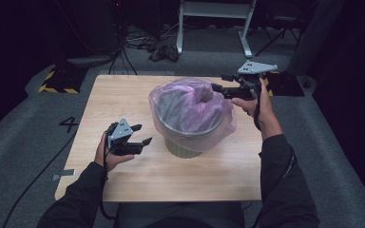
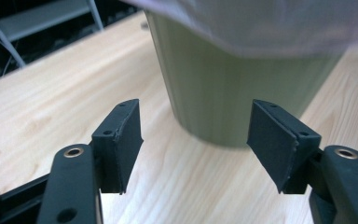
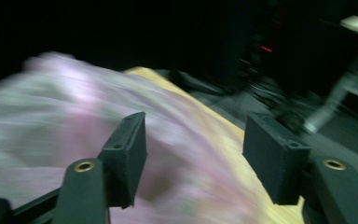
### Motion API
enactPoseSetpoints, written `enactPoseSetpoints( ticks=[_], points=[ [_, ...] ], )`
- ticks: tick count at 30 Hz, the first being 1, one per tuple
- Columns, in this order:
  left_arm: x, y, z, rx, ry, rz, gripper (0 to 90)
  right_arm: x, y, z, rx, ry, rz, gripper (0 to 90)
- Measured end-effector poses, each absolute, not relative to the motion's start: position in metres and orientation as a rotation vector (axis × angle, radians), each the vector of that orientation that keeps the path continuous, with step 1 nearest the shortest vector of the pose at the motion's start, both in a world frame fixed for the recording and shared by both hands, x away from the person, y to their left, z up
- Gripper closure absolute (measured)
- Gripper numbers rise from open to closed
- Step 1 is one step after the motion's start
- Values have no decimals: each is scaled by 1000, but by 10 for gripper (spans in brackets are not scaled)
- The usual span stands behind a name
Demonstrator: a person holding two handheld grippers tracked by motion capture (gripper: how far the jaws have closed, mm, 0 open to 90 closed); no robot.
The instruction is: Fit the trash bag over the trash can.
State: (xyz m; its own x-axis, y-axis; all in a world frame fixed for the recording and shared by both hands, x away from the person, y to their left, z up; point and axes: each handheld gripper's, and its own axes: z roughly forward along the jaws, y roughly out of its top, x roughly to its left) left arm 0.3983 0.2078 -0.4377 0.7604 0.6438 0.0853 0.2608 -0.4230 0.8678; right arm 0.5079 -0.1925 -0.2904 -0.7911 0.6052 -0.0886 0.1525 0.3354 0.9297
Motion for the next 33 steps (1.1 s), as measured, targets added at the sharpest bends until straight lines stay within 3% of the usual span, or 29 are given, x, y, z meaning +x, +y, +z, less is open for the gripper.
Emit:
enactPoseSetpoints(
  ticks=[5, 11, 23, 33],
  points=[
    [394, 215, -456, 2125, 694, 480, 292, 489, -148, -290, 471, 2423, 1284, 385],
    [388, 228, -474, 2193, 740, 449, 296, 493, -111, -311, 488, 2662, 981, 400],
    [386, 232, -483, 2207, 737, 411, 283, 511, -89, -320, 536, 2741, 709, 331],
    [387, 228, -488, 2232, 739, 380, 218, 515, -79, -325, 501, 2811, 556, 271]
  ],
)
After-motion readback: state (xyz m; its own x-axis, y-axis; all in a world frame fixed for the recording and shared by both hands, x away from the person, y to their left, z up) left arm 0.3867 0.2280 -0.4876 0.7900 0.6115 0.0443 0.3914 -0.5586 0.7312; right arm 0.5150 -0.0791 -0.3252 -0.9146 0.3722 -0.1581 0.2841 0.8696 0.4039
